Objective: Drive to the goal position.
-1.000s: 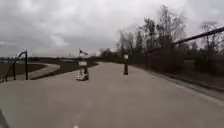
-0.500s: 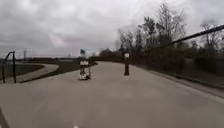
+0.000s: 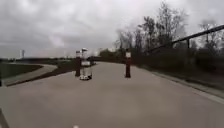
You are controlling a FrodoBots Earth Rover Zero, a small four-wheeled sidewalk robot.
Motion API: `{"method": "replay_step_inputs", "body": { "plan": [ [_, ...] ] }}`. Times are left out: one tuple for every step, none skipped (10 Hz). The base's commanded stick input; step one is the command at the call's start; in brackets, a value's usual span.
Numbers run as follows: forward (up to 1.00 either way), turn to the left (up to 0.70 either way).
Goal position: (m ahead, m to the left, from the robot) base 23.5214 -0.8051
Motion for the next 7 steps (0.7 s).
{"method": "replay_step_inputs", "body": {
  "plan": [
    [1.0,0.0],
    [1.0,0.0],
    [1.0,0.0],
    [1.0,0.09],
    [1.0,0.4],
    [1.0,0.4],
    [1.0,0.2]
  ]
}}
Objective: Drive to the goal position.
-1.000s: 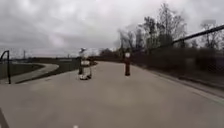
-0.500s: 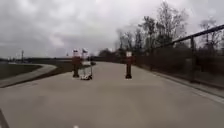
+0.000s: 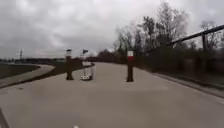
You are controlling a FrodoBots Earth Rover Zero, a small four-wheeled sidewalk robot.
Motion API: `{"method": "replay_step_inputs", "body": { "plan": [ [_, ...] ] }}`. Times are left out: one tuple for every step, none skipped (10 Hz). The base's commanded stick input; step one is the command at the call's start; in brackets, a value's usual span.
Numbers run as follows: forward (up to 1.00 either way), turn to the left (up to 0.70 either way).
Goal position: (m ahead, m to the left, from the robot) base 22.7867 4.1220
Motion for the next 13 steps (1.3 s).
{"method": "replay_step_inputs", "body": {
  "plan": [
    [1.0,0.04],
    [1.0,0.05],
    [1.0,0.03],
    [1.0,0.01],
    [1.0,0.01],
    [1.0,0.04],
    [1.0,0.03],
    [1.0,0.02],
    [1.0,0.0],
    [1.0,0.0],
    [1.0,0.0],
    [1.0,0.0],
    [1.0,0.0]
  ]
}}
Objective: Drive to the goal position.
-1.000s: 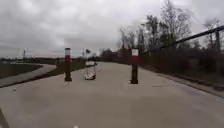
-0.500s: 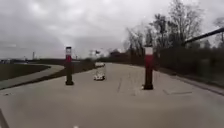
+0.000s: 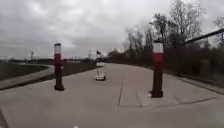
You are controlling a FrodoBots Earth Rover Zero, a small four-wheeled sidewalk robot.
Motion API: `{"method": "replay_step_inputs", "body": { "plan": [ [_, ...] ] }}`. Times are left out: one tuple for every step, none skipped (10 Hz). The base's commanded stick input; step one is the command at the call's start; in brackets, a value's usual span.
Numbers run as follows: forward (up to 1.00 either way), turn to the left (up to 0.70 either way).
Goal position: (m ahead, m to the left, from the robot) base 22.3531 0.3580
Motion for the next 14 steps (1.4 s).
{"method": "replay_step_inputs", "body": {
  "plan": [
    [1.0,0.0],
    [1.0,0.0],
    [1.0,0.0],
    [1.0,0.0],
    [1.0,0.0],
    [1.0,0.0],
    [1.0,0.0],
    [1.0,0.0],
    [1.0,0.0],
    [1.0,0.0],
    [1.0,0.0],
    [1.0,0.0],
    [1.0,0.0],
    [1.0,0.0]
  ]
}}
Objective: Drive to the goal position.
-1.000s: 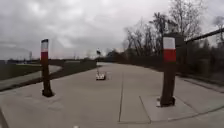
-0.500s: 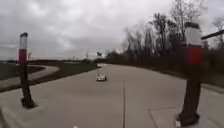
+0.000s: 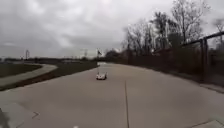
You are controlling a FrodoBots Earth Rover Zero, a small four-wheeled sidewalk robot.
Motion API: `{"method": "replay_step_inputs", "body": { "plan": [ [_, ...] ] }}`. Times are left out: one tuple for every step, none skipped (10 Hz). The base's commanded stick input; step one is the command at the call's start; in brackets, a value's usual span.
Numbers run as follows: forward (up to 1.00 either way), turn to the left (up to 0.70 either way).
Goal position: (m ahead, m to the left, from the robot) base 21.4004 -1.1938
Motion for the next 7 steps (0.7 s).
{"method": "replay_step_inputs", "body": {
  "plan": [
    [1.0,0.0],
    [1.0,0.0],
    [1.0,0.0],
    [1.0,0.0],
    [1.0,0.0],
    [1.0,0.0],
    [1.0,0.03]
  ]
}}
